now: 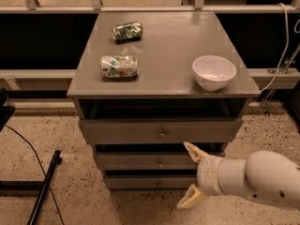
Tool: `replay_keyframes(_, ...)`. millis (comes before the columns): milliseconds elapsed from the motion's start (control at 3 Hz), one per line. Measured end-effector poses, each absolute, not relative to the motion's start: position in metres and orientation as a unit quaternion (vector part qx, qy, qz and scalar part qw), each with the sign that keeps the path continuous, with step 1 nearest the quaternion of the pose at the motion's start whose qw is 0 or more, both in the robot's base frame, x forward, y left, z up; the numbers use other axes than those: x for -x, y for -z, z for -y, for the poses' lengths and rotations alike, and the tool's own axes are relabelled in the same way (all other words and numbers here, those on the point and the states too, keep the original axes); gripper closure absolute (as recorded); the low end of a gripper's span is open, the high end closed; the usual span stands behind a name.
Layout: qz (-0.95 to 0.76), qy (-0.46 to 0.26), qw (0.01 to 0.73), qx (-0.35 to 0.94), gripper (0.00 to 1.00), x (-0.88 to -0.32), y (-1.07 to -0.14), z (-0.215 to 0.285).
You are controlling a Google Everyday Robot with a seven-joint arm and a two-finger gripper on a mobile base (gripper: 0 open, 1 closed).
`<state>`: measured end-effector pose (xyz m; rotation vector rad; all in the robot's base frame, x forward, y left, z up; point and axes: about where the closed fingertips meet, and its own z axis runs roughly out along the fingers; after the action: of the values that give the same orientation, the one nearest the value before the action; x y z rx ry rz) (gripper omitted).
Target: Open bottom drawer
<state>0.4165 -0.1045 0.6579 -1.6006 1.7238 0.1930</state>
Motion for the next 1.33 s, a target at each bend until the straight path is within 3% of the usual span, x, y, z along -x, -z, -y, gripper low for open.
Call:
replay_keyframes(667,-0.648,-0.016,0.366,0.667,0.00,-0.405,-0.541,0.147)
replay_keyframes(1333,-0.641,-0.026,0.361,0.677,0.00,-0.407,-0.524,0.139)
